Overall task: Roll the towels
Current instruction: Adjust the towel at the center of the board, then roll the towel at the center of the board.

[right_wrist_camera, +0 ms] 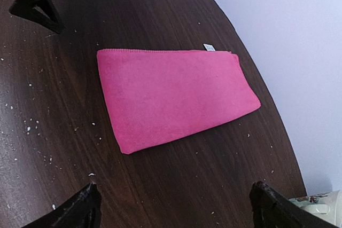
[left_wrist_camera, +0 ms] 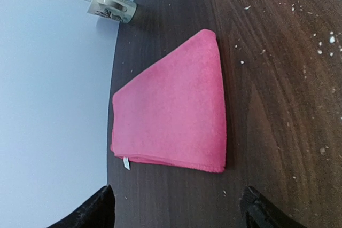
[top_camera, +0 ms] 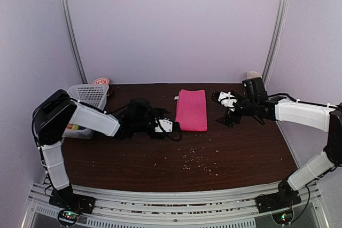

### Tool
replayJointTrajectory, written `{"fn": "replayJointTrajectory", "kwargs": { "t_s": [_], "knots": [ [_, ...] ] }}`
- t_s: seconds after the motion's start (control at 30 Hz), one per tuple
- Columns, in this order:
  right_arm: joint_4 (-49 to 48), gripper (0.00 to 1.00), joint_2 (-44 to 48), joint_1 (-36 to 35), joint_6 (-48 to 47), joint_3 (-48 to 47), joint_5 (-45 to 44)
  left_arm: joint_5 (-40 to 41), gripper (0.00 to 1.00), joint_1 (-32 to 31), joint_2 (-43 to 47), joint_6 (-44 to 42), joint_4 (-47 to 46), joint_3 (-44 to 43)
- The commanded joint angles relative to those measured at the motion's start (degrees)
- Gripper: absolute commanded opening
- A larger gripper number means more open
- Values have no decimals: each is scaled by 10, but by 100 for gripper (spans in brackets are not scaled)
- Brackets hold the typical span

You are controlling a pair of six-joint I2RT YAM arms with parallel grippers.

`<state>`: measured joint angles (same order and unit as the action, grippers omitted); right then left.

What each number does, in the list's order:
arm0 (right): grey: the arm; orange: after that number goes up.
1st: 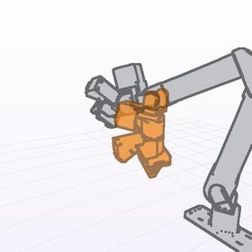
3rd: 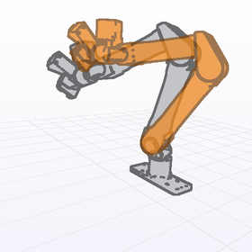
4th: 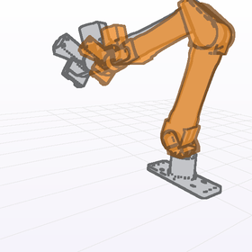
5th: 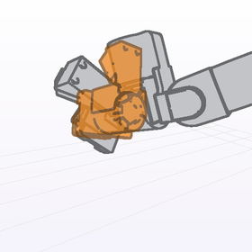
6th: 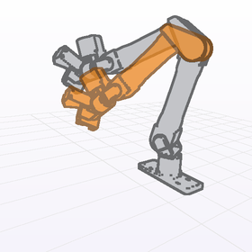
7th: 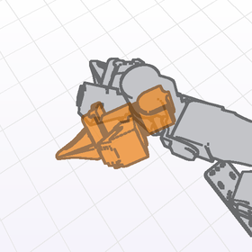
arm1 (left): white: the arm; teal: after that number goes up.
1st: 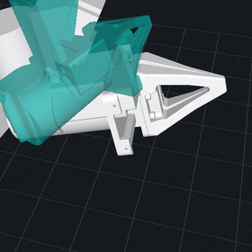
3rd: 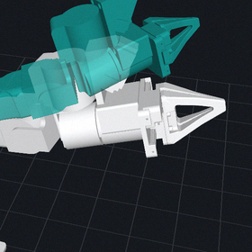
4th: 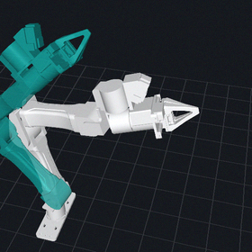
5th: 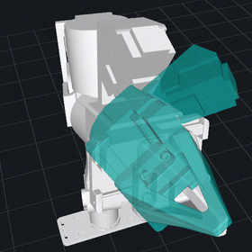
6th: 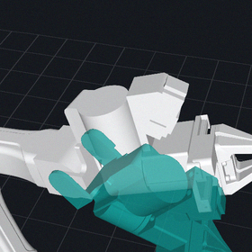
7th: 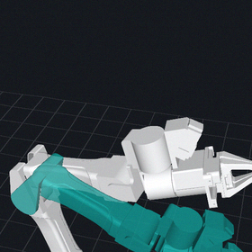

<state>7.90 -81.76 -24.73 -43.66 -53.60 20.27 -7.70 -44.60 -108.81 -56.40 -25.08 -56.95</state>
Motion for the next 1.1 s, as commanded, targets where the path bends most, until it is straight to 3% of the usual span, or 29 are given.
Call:
{"fn": "replayJointTrajectory", "kwargs": {
  "t_s": [0.0, 0.4, 0.97, 1.07],
  "knots": [
    [-18, 97, -5, -1, -20, 2, 17, -10, 81, -8, -54, -87, 35, -62],
    [-25, 97, -5, -1, -22, 12, 21, 2, 64, -12, -123, -130, 117, -131],
    [-19, 96, -13, 0, -44, 22, 38, 56, 31, -12, -194, -131, 134, -179],
    [-16, 96, -17, 1, -54, 26, 48, 57, 21, -12, -202, -130, 141, -188]
  ]
}}
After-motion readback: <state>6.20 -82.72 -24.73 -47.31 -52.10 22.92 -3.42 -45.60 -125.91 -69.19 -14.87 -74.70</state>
